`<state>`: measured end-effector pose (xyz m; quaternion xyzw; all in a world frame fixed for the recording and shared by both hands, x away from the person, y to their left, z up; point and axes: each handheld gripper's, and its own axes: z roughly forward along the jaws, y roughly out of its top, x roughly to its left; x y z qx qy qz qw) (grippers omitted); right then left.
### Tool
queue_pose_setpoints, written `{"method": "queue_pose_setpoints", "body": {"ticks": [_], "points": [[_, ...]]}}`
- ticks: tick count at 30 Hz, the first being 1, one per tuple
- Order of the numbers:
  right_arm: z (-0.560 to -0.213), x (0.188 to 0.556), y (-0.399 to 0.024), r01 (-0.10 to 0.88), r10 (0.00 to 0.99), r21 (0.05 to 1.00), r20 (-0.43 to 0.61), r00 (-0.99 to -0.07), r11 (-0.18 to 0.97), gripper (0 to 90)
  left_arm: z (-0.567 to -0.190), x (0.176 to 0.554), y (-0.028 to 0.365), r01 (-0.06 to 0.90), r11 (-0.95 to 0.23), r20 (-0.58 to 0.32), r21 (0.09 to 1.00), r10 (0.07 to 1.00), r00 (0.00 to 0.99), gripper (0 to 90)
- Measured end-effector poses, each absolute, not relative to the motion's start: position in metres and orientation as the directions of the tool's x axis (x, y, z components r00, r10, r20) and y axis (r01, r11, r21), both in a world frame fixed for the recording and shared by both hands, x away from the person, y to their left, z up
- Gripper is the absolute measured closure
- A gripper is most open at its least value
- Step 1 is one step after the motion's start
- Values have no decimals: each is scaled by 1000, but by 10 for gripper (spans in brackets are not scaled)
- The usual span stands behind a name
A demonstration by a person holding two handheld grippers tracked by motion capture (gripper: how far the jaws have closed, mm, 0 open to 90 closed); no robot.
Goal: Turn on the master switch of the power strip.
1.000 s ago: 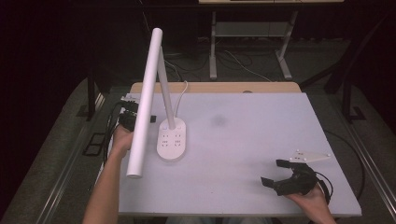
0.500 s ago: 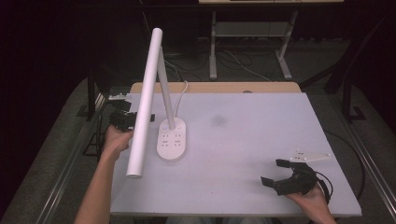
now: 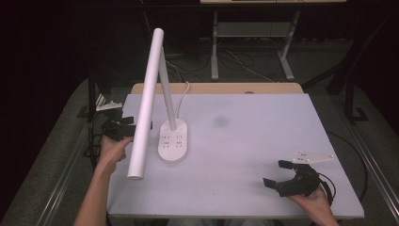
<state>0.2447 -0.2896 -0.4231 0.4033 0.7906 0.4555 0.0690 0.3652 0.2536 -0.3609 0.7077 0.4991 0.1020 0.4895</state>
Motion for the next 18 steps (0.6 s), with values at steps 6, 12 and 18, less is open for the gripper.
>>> {"method": "queue_pose_setpoints", "body": {"ticks": [6,12,18], "points": [[-423,245,-290,574,701,776,257,-665,260,2,-366,349,253,593,-32,-344,805,789,509,0],[-423,245,-290,573,702,777,257,-665,259,2,-374,331,250,575,-24,-347,818,777,526,0],[-423,245,-290,575,703,777,259,-663,256,2,-381,315,246,564,-15,-354,825,765,538,0]]}}
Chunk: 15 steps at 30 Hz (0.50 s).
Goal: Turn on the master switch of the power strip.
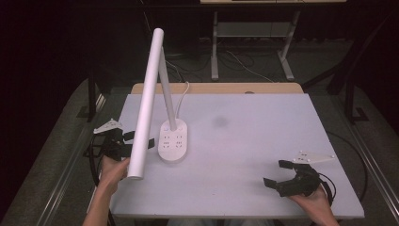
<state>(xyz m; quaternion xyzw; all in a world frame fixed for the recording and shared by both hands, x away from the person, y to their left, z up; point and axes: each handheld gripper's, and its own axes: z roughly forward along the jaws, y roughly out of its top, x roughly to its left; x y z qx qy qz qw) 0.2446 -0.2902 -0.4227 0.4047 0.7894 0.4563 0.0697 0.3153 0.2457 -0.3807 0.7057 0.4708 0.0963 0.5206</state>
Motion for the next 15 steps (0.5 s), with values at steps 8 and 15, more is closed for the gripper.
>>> {"method": "queue_pose_setpoints", "body": {"ticks": [8,15], "points": [[-423,244,-290,576,702,777,261,-663,255,2,-387,299,235,556,-43,-342,830,747,569,0],[-422,244,-290,572,700,780,259,-665,255,2,-396,290,220,557,-75,-336,827,728,598,0]]}}
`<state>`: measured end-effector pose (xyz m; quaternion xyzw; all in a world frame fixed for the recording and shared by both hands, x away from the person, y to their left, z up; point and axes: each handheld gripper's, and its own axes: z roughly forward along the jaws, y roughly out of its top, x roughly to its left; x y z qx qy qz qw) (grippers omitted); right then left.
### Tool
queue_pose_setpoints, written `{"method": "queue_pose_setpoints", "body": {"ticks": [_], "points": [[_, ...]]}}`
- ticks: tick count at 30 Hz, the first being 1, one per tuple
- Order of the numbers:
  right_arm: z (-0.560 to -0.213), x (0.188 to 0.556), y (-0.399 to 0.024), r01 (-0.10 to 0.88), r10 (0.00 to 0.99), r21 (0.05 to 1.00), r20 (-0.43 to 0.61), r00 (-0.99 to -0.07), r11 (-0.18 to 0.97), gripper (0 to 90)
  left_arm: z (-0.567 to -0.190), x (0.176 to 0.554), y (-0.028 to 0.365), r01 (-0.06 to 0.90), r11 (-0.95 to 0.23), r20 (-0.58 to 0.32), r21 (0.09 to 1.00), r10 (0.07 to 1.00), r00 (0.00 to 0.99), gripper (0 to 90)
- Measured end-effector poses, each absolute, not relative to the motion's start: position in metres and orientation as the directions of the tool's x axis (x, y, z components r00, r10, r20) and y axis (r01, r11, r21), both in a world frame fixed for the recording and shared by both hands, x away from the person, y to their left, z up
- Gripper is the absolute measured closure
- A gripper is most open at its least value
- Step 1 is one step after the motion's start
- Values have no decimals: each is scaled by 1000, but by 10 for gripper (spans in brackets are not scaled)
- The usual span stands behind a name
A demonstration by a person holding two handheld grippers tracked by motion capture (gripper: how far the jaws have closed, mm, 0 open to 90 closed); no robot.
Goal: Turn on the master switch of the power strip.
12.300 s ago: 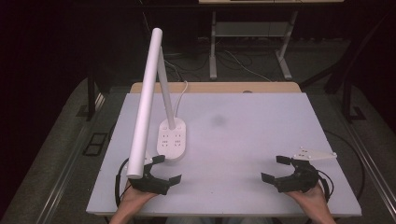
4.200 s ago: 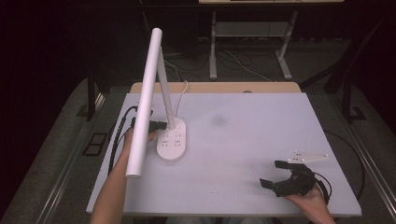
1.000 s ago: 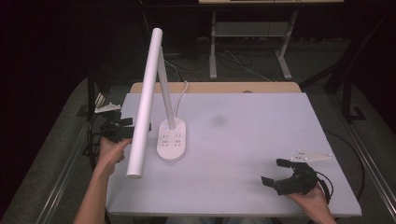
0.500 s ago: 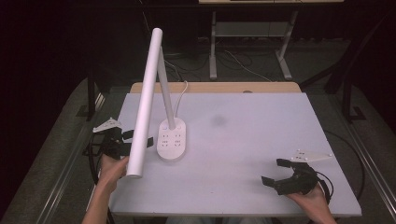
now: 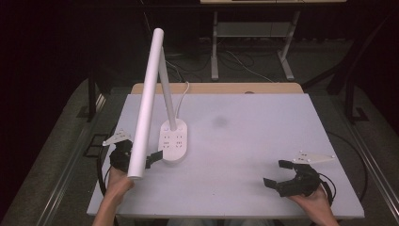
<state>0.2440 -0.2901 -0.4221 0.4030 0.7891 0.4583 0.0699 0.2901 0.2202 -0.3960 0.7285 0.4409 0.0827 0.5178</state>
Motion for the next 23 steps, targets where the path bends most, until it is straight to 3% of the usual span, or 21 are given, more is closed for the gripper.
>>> {"method": "queue_pose_setpoints", "body": {"ticks": [23], "points": [[-422,243,-290,567,693,784,263,-671,252,2,-428,266,191,547,-203,-313,812,639,703,0]]}}
